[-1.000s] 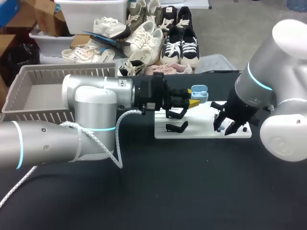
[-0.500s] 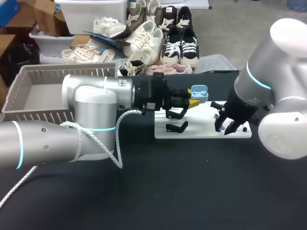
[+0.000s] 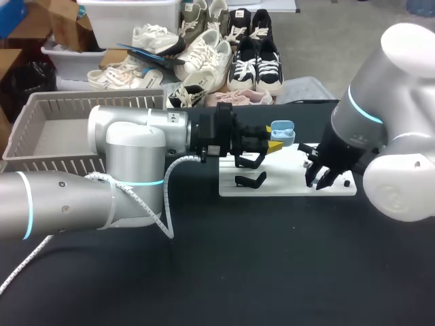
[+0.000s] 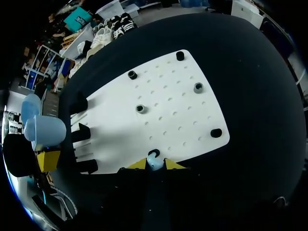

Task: Pick up each earbud case from the left stands, insert the matching earbuds, close the lid, and place the case in the box.

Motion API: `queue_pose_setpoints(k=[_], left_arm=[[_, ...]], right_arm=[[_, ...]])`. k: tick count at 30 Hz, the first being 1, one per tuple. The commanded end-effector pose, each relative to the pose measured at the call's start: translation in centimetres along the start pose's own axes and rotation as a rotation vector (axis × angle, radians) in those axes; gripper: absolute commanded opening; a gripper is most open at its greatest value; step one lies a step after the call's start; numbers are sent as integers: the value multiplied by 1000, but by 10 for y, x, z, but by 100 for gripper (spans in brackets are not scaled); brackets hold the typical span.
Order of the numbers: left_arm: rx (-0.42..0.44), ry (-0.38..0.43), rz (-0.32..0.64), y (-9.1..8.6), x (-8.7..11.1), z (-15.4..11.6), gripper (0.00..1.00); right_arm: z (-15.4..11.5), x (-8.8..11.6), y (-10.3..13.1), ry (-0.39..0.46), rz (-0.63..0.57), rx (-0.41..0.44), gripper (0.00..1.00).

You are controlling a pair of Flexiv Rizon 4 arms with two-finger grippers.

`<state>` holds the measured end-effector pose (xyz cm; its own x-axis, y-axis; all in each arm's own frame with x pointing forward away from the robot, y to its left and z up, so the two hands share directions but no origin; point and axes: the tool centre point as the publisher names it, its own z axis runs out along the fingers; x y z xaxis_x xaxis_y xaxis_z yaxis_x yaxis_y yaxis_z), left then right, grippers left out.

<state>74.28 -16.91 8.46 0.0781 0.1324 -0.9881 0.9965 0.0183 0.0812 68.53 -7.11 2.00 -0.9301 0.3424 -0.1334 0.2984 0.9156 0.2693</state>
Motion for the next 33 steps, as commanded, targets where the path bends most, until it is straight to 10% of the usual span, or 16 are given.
queue_pose_setpoints(k=[1,33], left_arm=[[-1,-2,1,0,1,0,0],[-1,-2,1,0,1,0,0]], right_arm=[[1,0,2,5,0,3,0],[-72,12,14,7,-222,147,0]])
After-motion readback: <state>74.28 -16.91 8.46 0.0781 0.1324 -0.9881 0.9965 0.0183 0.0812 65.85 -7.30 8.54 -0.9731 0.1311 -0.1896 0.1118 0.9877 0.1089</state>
